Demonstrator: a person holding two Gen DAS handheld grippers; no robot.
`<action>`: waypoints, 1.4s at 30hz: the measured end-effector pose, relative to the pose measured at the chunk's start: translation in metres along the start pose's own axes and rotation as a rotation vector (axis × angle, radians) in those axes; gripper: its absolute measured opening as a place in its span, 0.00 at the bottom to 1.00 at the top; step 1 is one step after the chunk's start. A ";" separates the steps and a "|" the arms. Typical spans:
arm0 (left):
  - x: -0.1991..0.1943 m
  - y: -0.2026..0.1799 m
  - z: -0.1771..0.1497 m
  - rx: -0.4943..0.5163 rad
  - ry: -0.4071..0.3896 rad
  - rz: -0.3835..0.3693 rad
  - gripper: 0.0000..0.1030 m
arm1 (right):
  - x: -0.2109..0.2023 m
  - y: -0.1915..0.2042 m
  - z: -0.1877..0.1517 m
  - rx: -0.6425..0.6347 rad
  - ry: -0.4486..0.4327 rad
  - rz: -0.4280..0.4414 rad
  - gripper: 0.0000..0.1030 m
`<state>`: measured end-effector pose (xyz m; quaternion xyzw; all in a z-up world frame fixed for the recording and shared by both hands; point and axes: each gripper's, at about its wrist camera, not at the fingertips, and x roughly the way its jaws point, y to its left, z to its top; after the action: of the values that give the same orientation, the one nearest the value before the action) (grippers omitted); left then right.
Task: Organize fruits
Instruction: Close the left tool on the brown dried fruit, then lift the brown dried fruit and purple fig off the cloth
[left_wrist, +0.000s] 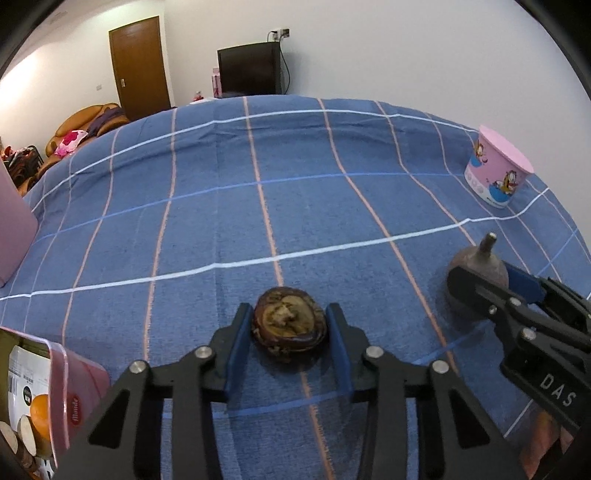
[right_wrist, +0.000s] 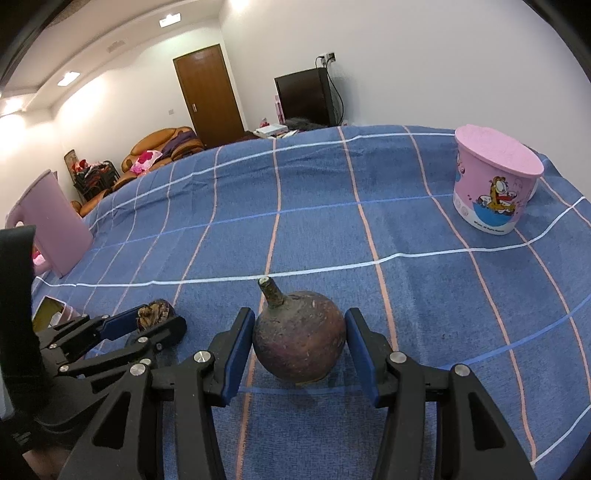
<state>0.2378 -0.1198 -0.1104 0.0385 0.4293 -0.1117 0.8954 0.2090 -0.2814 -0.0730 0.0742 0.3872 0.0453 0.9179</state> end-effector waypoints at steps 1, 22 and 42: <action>-0.001 0.000 0.000 -0.001 -0.003 -0.002 0.41 | -0.001 0.001 0.000 -0.002 -0.002 0.001 0.51; -0.033 0.008 -0.009 -0.030 -0.156 0.008 0.40 | -0.023 0.017 -0.004 -0.104 -0.115 -0.015 0.51; -0.049 0.006 -0.013 -0.021 -0.248 0.052 0.40 | -0.043 0.020 -0.010 -0.118 -0.222 -0.010 0.51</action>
<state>0.1993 -0.1033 -0.0803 0.0261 0.3151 -0.0881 0.9446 0.1710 -0.2664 -0.0458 0.0226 0.2802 0.0548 0.9581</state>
